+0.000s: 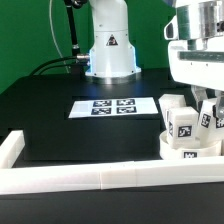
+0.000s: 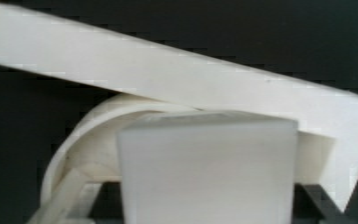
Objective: Assemble stool
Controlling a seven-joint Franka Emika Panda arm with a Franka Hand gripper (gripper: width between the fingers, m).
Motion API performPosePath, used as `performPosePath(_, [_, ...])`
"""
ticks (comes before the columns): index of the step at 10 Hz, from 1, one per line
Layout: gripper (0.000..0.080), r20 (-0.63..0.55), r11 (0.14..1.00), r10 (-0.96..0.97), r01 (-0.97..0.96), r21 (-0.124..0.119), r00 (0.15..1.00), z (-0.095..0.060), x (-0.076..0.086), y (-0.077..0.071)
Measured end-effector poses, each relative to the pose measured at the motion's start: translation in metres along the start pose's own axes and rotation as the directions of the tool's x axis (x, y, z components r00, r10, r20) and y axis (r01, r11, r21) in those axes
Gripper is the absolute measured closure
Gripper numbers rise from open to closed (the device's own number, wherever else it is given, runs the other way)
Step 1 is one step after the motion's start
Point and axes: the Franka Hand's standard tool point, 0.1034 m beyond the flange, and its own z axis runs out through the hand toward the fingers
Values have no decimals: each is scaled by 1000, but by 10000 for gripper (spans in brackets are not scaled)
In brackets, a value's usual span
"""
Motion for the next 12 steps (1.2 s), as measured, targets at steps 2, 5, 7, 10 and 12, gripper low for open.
performPosePath(2, [462,1,985,171,-171,5,985,0,-11,-1])
performPosePath(5, [462,26,933,359,-359,9,933,1,-14,-1])
performPosePath(7, [462,41,913,407,-408,15,913,1,-12,-1])
performPosePath(10, [242,54,955,293,-295,40,955,-20,-11,-2])
performPosePath(12, [154,76,959,271,-276,64,960,-44,-18,-6])
